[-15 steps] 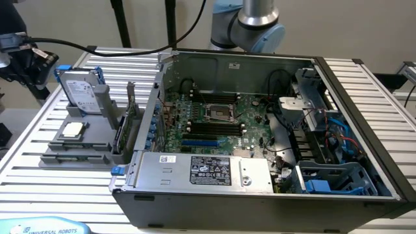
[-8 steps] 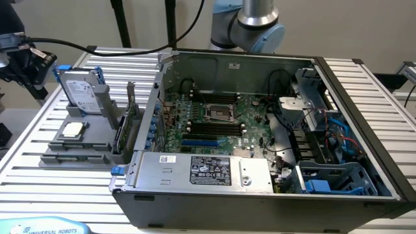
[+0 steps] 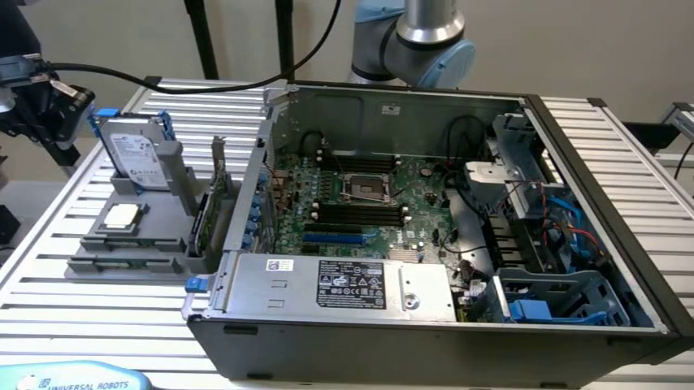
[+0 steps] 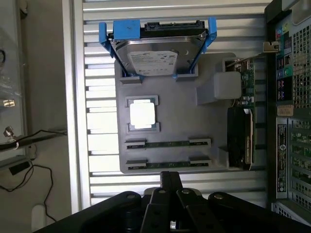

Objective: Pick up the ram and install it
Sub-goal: 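Pick up the ram and move it above insertion slot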

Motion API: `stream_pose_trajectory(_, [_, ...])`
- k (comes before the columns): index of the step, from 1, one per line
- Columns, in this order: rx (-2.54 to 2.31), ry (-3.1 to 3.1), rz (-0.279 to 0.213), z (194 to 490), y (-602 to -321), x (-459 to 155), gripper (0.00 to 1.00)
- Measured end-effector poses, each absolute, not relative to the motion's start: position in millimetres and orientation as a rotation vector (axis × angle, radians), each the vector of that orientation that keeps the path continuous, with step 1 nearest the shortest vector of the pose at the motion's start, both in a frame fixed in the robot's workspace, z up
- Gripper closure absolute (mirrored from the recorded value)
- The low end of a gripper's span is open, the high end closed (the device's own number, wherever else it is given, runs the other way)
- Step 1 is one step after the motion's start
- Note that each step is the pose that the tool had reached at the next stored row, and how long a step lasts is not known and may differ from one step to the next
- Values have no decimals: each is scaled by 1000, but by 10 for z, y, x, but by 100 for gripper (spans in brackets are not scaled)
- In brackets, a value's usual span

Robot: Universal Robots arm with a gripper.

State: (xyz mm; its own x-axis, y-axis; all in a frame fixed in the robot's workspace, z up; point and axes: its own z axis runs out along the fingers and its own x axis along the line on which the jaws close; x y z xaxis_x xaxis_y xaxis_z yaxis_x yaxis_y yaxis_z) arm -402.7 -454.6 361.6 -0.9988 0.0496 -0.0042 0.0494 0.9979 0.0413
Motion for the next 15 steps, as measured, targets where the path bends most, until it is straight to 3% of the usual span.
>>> stream_pose_trajectory(15, [-224, 3132, 65, 3551, -4546, -4026, 89])
